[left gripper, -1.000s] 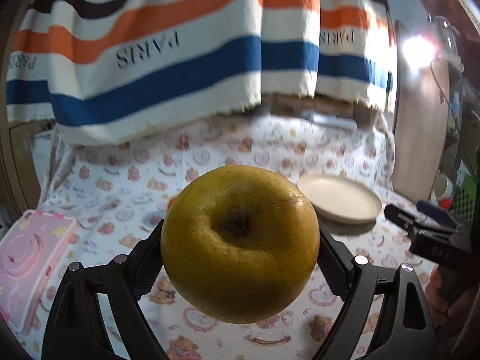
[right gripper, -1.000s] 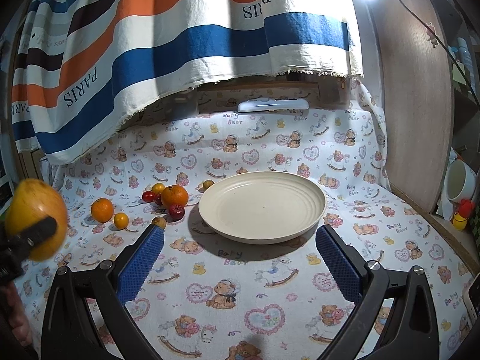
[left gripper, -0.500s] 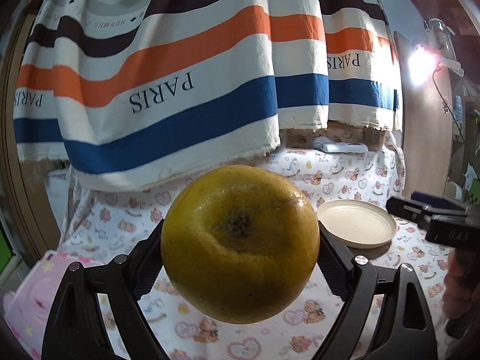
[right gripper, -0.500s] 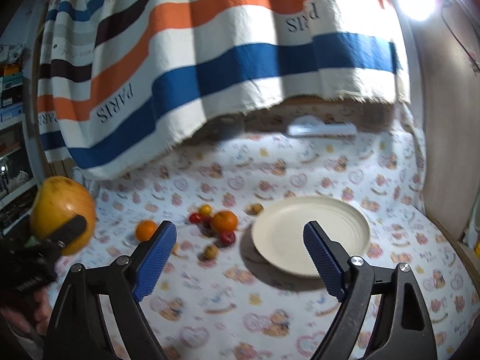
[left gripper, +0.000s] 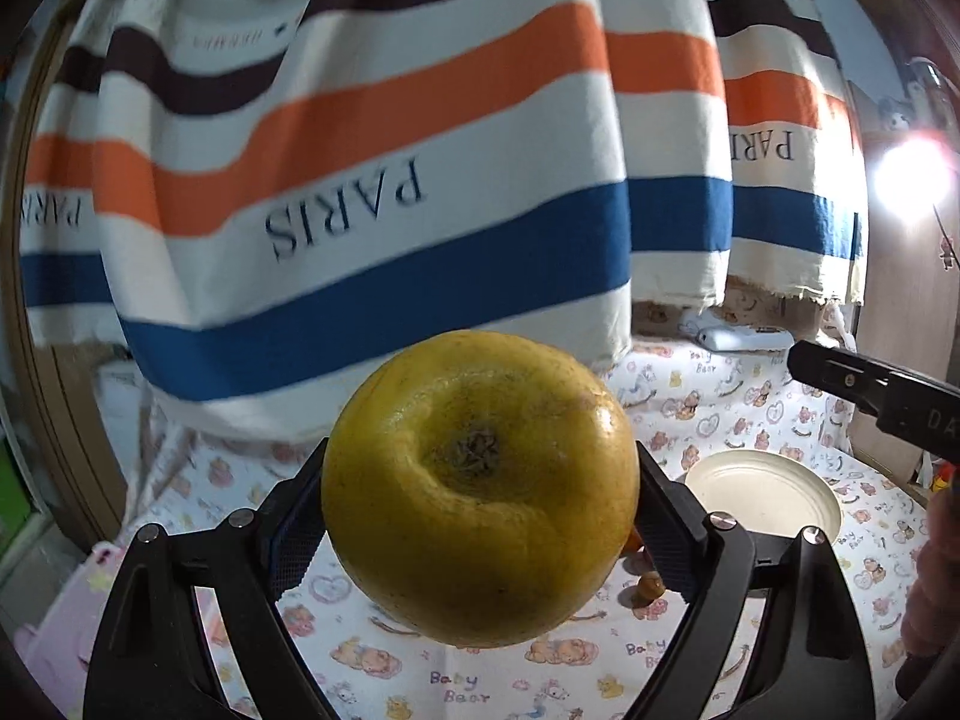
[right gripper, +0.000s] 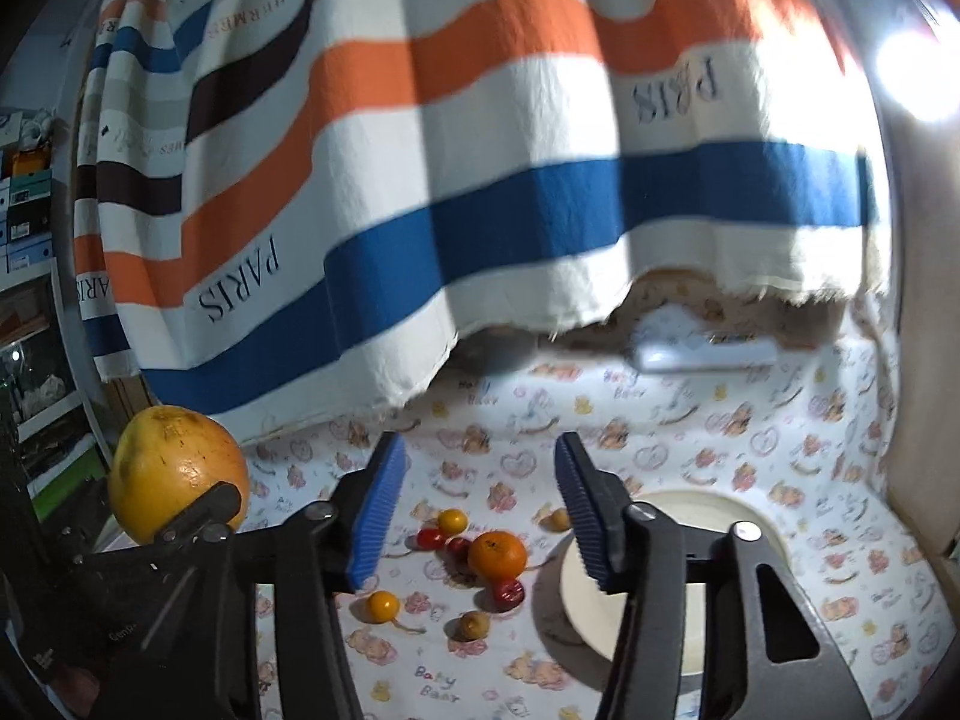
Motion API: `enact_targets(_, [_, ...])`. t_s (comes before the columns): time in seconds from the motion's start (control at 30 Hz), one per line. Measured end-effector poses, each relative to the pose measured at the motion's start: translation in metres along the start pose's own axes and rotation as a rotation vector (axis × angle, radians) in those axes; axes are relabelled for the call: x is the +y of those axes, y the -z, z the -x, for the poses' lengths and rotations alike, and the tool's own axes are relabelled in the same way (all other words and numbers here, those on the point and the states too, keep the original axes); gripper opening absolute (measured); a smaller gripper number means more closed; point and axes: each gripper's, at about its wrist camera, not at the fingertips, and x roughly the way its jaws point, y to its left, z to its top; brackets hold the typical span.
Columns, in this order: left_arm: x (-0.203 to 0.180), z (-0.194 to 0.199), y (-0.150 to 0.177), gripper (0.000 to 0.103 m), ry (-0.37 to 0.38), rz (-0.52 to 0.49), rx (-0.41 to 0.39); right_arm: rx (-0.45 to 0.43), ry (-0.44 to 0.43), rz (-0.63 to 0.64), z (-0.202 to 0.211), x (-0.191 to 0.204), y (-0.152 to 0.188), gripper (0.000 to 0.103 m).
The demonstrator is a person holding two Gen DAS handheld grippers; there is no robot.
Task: Organize fruits
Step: 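Carry the yellow pear toward the plate with the left tool while the right tool grasps the small brown fruit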
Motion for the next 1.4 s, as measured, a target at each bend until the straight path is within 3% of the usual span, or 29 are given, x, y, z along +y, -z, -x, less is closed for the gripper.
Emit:
enact_targets(0.13, [0.003,-0.007,0.011,0.089,-0.002,-0.022,0.026,0.103,-0.001,0.013,-0.031,0.0,0.021,0.037])
enact_targets(0.23, [0.003,-0.013,0.014,0.089,0.001,-0.025,0.042,0.288,-0.06,0.01,-0.071,-0.001,0.046,0.029])
enact_targets(0.3, [0.003,-0.017,0.017,0.089,0.006,-0.024,0.055,0.36,-0.078,-0.009,-0.088,-0.004,0.061,0.029])
enact_targets(0.5, [0.009,-0.028,0.025,0.089,-0.004,0.006,0.102,0.458,-0.085,0.016,-0.115,-0.004,0.086,0.026])
enact_targets(0.8, [0.013,-0.044,0.034,0.089,-0.004,0.023,0.16,0.522,-0.05,0.042,-0.132,0.002,0.101,0.025])
enact_targets(1.03, [0.011,-0.054,0.04,0.089,0.014,0.029,0.217,0.554,-0.078,0.035,-0.138,0.005,0.105,0.025])
enact_targets(1.4, [0.004,-0.047,0.038,0.089,0.004,-0.006,0.194,0.495,-0.084,0.057,-0.121,0.009,0.096,0.021])
